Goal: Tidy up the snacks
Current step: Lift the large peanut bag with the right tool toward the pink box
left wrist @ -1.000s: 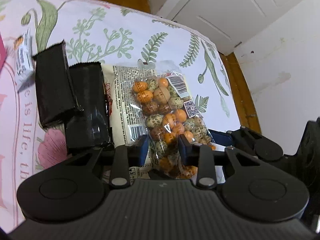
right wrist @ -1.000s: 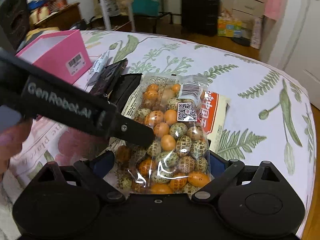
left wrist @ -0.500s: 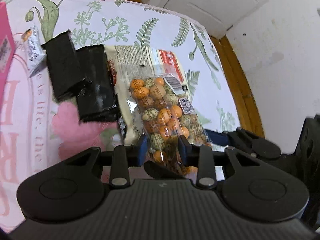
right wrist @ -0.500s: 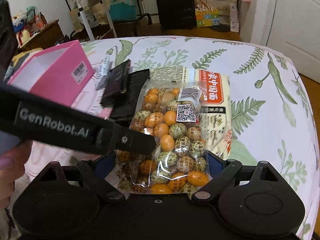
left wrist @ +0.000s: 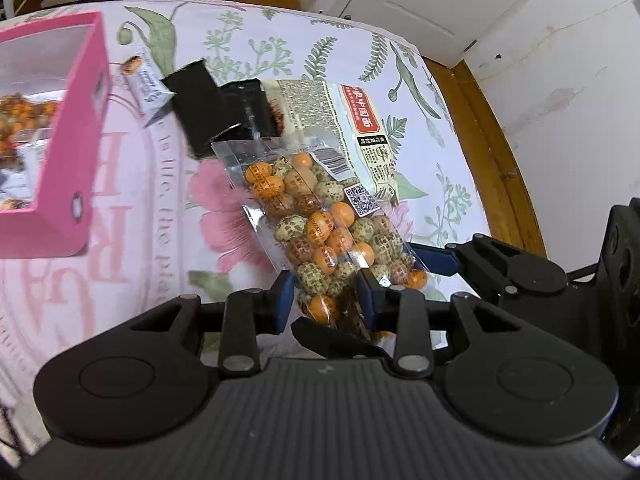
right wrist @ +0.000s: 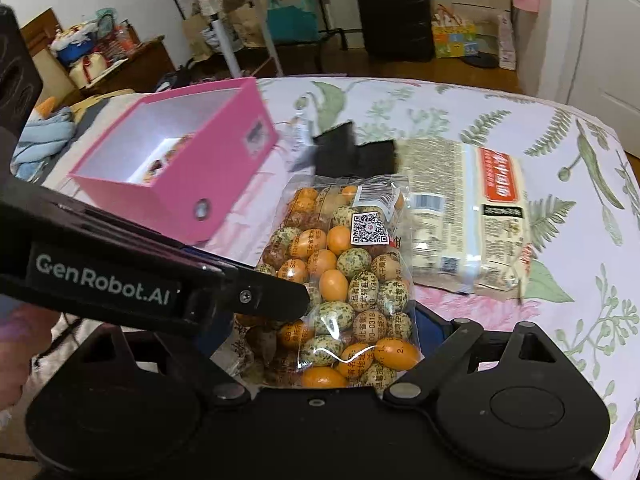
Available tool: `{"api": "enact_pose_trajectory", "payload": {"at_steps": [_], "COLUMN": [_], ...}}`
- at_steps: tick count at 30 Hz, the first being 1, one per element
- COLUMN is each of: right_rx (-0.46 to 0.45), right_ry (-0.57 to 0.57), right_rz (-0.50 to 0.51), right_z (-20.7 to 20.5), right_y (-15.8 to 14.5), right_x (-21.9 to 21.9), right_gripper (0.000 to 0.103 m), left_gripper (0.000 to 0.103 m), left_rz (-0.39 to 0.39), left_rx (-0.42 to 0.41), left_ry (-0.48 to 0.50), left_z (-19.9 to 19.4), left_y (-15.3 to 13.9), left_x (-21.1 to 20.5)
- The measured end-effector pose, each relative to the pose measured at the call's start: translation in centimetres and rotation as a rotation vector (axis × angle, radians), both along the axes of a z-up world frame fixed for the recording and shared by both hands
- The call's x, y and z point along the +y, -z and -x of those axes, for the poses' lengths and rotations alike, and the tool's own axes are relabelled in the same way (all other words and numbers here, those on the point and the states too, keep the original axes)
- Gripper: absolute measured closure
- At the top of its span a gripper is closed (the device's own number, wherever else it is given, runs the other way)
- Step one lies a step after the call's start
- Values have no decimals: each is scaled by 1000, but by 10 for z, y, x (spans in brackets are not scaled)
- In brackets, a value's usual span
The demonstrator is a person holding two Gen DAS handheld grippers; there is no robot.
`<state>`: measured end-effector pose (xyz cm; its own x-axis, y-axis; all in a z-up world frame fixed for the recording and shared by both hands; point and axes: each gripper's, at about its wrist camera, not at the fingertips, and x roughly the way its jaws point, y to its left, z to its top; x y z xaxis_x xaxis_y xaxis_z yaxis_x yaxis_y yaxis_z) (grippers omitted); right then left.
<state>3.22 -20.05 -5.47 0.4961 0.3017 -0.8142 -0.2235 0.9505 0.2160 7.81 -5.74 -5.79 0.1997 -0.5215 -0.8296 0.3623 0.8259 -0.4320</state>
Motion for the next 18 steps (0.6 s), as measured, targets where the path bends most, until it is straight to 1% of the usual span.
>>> {"api": "enact_pose_trajectory", "payload": {"at_steps": [4,9,11,15,18], "right_rx": [-24,-71,-84,-105,-144], "right_ry": [-27,-80,-98,-142,-193], "right_rz": [-5,-6,-10,-69,-82], "right_z": [7,5,-2,-25,-38], "right_y": [-16,-37,-40,-39,-40], "right_x": [17,43,54,78,100], "right_gripper": [9,9,9,9,9], "left_gripper": [71,71,71,71,69], "left_rz": [2,3,14,-9,-14], "left_rx": [-21,-93,-123,-185,-213], "left_ry": [-10,-34,-71,-139,-184], "left_z": [9,20,20,15,7], "left_y": [-17,-41,-46,-51,-54], "left_x": [20,50,66,94,121]}}
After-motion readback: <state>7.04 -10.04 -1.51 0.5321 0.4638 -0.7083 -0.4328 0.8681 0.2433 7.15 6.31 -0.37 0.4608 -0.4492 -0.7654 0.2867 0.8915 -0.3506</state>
